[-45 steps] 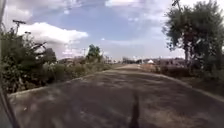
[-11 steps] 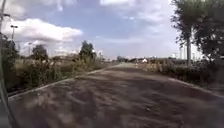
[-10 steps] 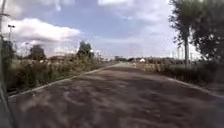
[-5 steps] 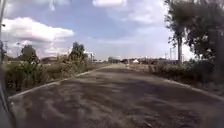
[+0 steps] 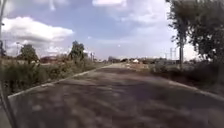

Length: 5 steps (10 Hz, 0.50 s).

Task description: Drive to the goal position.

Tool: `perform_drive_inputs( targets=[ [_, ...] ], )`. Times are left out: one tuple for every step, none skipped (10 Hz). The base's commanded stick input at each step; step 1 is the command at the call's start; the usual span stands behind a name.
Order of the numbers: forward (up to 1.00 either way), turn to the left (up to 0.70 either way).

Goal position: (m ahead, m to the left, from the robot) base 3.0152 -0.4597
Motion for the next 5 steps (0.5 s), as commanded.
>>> perform_drive_inputs(
  targets=[
    [0.7, 0.0],
    [0.7, 0.0],
    [0.7, 0.0],
    [0.7, 0.0],
    [0.7, 0.0]
  ],
)
